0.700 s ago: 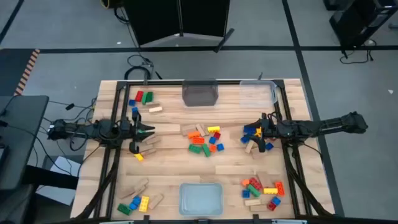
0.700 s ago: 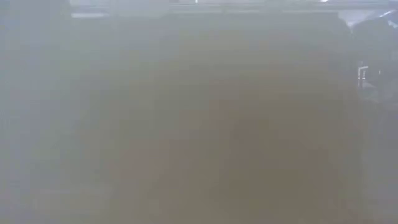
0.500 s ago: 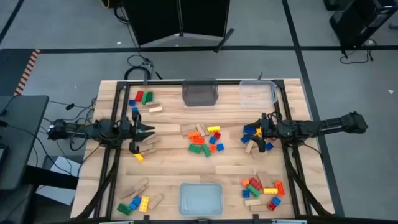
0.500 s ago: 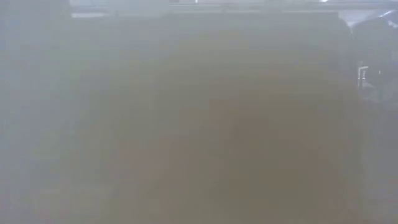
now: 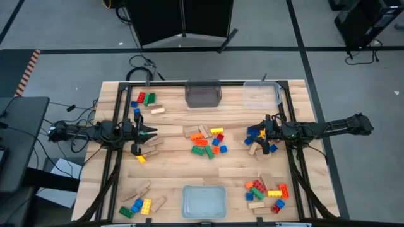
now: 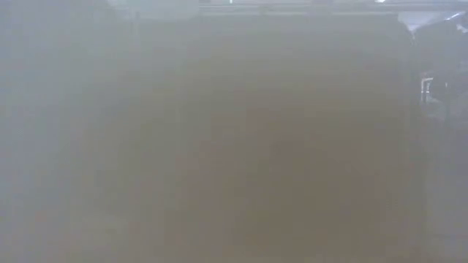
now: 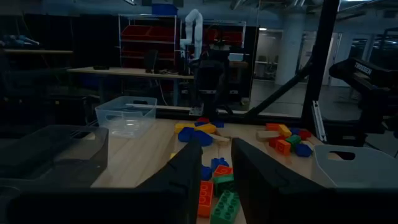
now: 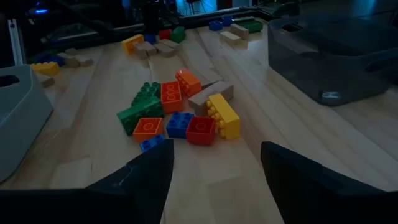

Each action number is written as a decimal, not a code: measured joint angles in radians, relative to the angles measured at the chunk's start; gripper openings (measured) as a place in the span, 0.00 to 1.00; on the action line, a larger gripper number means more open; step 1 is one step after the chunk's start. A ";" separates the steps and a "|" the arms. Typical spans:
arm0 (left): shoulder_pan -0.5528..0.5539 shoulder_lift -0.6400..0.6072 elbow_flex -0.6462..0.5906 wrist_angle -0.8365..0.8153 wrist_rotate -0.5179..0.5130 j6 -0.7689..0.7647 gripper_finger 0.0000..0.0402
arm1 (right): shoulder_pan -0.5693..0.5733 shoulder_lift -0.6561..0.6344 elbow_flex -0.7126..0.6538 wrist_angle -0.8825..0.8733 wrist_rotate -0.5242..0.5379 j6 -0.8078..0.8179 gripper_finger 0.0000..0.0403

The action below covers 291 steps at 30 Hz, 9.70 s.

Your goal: Sort blocks by size

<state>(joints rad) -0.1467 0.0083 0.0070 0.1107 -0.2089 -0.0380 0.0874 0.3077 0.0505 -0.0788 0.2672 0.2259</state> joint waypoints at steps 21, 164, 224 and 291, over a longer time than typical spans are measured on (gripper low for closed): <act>0.000 0.000 0.000 0.000 0.000 0.000 0.24 | 0.000 0.000 0.000 0.000 0.000 0.000 0.64; 0.000 0.000 0.000 0.000 0.000 0.000 0.24 | -0.305 0.847 0.839 -1.168 -0.036 0.927 0.78; 0.000 0.000 0.000 0.001 0.000 0.000 0.24 | -0.546 0.853 0.541 -0.824 -0.164 0.602 0.39; 0.000 0.000 0.000 0.003 0.000 0.000 0.24 | -1.038 1.178 1.045 -0.868 -0.029 0.185 0.54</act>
<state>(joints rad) -0.1463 0.0086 0.0067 0.1135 -0.2092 -0.0382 -0.9503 1.4858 1.0958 -0.9465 0.2378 0.4105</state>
